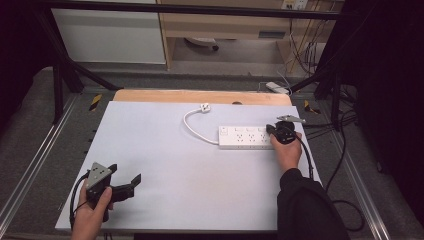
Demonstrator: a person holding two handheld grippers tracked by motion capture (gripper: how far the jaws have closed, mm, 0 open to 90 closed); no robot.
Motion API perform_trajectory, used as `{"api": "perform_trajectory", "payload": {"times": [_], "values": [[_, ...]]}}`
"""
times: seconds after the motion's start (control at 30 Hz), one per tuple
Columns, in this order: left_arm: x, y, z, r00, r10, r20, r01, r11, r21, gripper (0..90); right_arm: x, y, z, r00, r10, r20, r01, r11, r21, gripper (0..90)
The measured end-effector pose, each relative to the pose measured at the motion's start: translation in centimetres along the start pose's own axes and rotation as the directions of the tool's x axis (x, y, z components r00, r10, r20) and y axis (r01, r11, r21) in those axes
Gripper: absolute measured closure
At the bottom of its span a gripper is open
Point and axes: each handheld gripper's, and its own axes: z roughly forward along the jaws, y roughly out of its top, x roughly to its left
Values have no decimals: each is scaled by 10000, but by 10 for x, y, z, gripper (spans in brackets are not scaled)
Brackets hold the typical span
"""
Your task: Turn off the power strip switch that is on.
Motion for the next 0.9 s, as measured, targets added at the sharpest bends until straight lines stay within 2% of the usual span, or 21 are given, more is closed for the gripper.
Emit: {"api": "perform_trajectory", "payload": {"times": [0.9], "values": [[0,0,0,10000,-9,13,9,10000,-29,64,-1,2,1,10000,89,36,-89,10000,43,900]]}}
